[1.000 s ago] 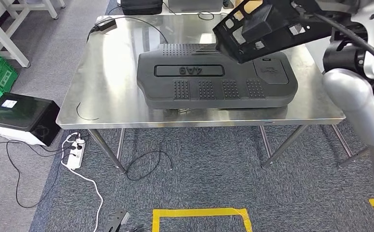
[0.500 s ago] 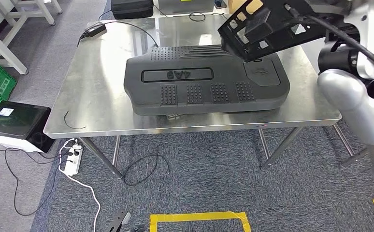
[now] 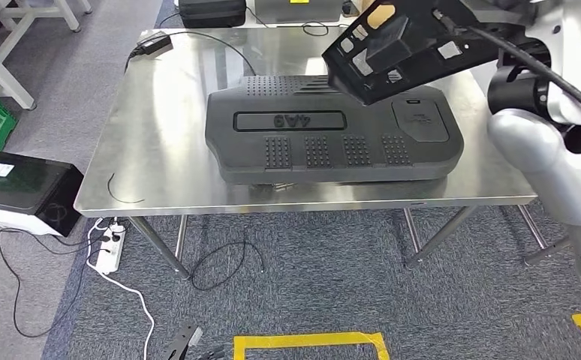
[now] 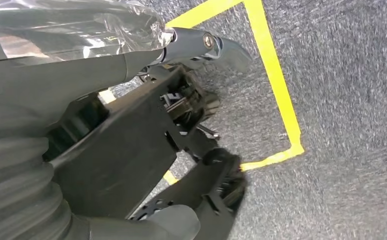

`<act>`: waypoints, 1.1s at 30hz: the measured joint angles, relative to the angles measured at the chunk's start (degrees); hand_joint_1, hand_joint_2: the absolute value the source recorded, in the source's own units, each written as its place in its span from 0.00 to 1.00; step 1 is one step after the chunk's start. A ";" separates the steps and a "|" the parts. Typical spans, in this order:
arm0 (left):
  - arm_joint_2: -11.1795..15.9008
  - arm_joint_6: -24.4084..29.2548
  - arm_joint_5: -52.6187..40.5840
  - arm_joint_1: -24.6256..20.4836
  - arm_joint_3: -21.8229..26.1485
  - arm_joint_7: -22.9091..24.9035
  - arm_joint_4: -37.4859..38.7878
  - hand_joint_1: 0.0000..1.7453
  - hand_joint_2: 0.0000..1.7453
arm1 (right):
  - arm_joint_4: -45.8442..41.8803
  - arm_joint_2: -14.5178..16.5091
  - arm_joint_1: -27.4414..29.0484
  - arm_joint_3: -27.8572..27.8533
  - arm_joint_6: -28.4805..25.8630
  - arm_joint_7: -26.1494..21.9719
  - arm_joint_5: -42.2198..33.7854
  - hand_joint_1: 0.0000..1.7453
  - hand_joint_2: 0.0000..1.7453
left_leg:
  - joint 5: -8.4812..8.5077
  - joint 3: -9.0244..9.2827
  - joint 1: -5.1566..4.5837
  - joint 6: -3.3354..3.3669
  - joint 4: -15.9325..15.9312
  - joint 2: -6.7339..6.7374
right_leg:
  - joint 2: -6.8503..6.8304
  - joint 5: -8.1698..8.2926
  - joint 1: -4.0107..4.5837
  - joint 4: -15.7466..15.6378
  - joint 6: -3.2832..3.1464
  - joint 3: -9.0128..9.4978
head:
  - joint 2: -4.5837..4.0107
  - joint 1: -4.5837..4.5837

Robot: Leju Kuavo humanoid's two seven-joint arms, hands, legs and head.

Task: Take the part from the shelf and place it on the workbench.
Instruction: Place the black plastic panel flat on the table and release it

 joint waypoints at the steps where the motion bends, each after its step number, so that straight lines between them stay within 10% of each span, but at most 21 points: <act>1: -0.04 0.00 0.01 0.02 0.01 0.00 0.01 0.00 1.00 | 0.11 0.00 0.02 0.10 0.01 0.01 -0.06 1.00 1.00 | -0.17 0.09 0.00 0.03 0.09 0.00 | -0.03 -0.23 -0.04 2.29 0.10 -1.56 | 0.00 0.25; 6: -0.08 0.01 0.06 0.02 0.04 -0.01 0.00 0.00 1.00 | 0.46 0.11 -0.10 0.51 -0.01 0.02 -0.14 1.00 1.00 | -1.72 1.23 -0.09 -0.74 0.77 -0.18 | -0.34 8.09 0.10 -10.06 -0.28 2.94 | 0.00 1.53; 12: -0.11 0.01 0.07 -0.06 0.08 -0.17 0.02 0.00 1.00 | 1.03 0.62 -0.36 0.94 -0.05 0.02 -0.31 1.00 1.00 | -3.79 0.98 -0.32 -2.39 3.18 -0.09 | -0.11 7.83 -0.02 -13.00 -2.08 4.70 | 0.00 0.81; 15: -0.11 0.04 0.05 0.03 0.10 -0.28 0.02 0.00 1.00 | 1.26 1.01 -0.41 1.16 -0.07 -0.03 -0.40 1.00 1.00 | -8.24 -4.22 -0.08 -2.89 13.74 -0.09 | -0.03 7.41 0.04 -13.13 -2.89 5.32 | 0.00 -0.22; 17: -0.11 0.08 0.05 0.10 0.10 -0.28 0.02 0.00 1.00 | 1.47 1.25 -0.41 1.43 -0.07 -0.07 -0.49 1.00 1.00 | -8.17 -6.73 0.03 -2.94 17.19 -0.09 | 0.23 7.12 0.11 -13.09 -3.01 5.65 | 0.00 -0.66; 22: -0.10 0.23 0.05 0.11 0.10 -0.28 0.07 0.00 1.00 | 1.78 1.55 -0.41 1.54 -0.08 -0.08 -0.59 1.00 1.00 | 0.45 -1.54 -0.14 -1.79 2.46 -0.44 | 0.93 6.12 0.25 -12.95 -2.20 6.62 | 0.00 -1.36; 27: -0.11 0.28 0.03 0.03 0.13 -0.32 0.09 0.00 1.00 | 2.13 1.70 -0.48 1.55 -0.14 -0.09 -0.75 1.00 1.00 | 0.39 -0.50 -0.12 -0.51 0.08 -0.40 | 0.69 4.85 0.10 -11.67 -0.76 6.09 | 0.00 -0.92; 31: -0.14 0.25 0.05 0.03 0.16 -0.37 0.10 0.00 1.00 | 2.44 1.76 -0.68 1.66 -0.18 -0.10 -0.76 1.00 1.00 | 0.10 -0.02 -0.03 0.14 -0.18 -0.33 | 0.21 0.17 -0.01 0.67 -0.16 -0.61 | 0.00 0.42; 33: -0.14 0.24 0.05 0.08 0.16 -0.37 0.12 0.00 1.00 | 2.66 1.77 -0.62 1.86 -0.18 -0.10 -0.81 1.00 1.00 | -0.37 0.19 -0.03 0.13 0.14 -0.32 | 0.13 1.96 -0.05 1.10 -0.09 -1.77 | 0.00 0.88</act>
